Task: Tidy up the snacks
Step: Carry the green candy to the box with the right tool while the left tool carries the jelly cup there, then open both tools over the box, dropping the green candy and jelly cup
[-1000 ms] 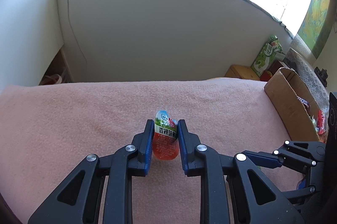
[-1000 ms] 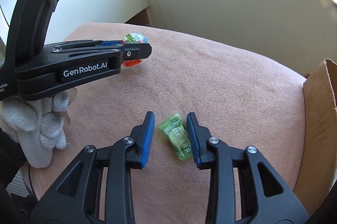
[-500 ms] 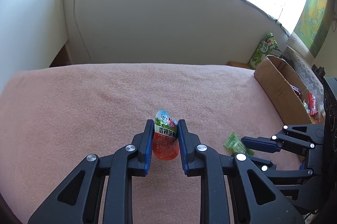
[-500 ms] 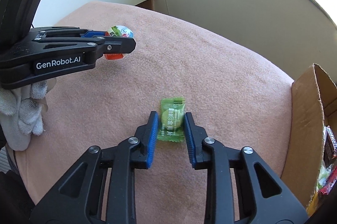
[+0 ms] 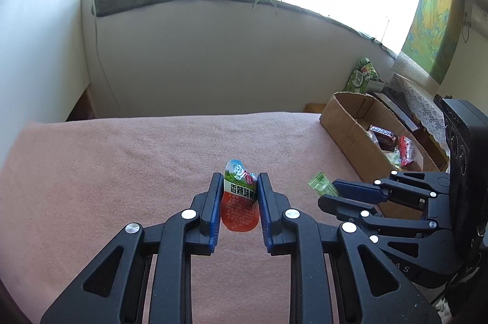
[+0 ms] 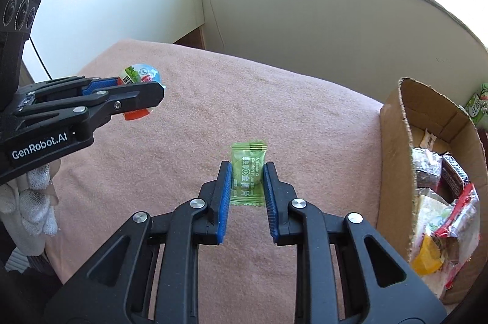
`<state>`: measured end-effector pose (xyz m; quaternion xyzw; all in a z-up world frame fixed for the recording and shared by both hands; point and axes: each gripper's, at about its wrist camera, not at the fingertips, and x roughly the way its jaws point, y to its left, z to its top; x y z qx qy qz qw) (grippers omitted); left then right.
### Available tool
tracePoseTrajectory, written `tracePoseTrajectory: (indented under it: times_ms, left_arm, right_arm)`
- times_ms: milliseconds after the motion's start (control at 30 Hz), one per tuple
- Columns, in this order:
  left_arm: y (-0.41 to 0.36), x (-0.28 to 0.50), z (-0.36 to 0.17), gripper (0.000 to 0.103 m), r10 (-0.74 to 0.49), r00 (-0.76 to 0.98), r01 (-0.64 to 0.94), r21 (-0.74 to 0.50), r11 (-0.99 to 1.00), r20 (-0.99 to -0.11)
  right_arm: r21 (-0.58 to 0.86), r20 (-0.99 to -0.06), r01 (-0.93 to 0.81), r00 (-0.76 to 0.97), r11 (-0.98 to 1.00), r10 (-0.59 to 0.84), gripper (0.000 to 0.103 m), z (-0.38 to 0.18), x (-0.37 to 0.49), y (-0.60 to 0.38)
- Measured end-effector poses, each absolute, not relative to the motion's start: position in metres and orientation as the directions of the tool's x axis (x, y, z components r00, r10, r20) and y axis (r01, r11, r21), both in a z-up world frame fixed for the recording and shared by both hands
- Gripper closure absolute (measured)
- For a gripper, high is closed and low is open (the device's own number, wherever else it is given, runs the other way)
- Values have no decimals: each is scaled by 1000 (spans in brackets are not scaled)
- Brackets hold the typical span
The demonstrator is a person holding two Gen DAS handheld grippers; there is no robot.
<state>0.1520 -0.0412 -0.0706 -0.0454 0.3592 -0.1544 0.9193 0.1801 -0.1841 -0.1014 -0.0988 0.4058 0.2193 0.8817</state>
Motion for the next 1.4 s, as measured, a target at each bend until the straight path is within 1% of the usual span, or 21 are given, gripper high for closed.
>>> tracePoseTrajectory:
  times_ms: [167,367,533,667,800,933,1200,1233,1300,1333,1400]
  left_arm:
    - [-68,140,-57,83,-365,694,314,-195,929,-621]
    - [-113,134,-49,83,-437,662,396,-211,894,-609]
    - [-156,133,-46,83,-500,621,463,-233,855,-604]
    - [-191,132,-44,83,-538,591,514,-234,825,-601]
    - [-219,132,-45,82,-558,567,544,-233,806,-606]
    - [-238,131,-47,82,-565,551,568,-220,793,-615]
    - [-254,125,-44,82,-566,552,582,-203,788,-612]
    - [-254,125,-43,81,-566,553,582,-203,788,-612]
    - [-255,124,-42,70,-567,556,583,-201,787,-608]
    - [-256,124,-41,68,-567,558,584,-199,787,-606]
    - [-255,122,-39,67,-564,566,582,-193,790,-601]
  right_arm:
    - [9,-718,-431,626,902,306,81,-74,162,-210]
    - [1,-685,-358,680,934,261,81,-57,143,-260]
    - [-10,-678,-260,712,966,185,81,-39,122,-315]
    - [-46,-680,-184,725,982,104,81,-33,110,-354]
    - [-39,-683,-129,727,991,68,81,-33,104,-381]
    - [-29,-689,-115,722,993,63,81,-34,100,-396]
    - [-4,-686,-99,724,995,69,81,-36,96,-409]
    - [-2,-684,-97,726,995,69,79,-36,95,-410]
    - [-6,-682,-90,729,996,62,78,-35,93,-412]
    - [-6,-681,-88,730,996,60,76,-34,93,-413]
    - [-5,-677,-82,733,997,57,66,-33,90,-414]
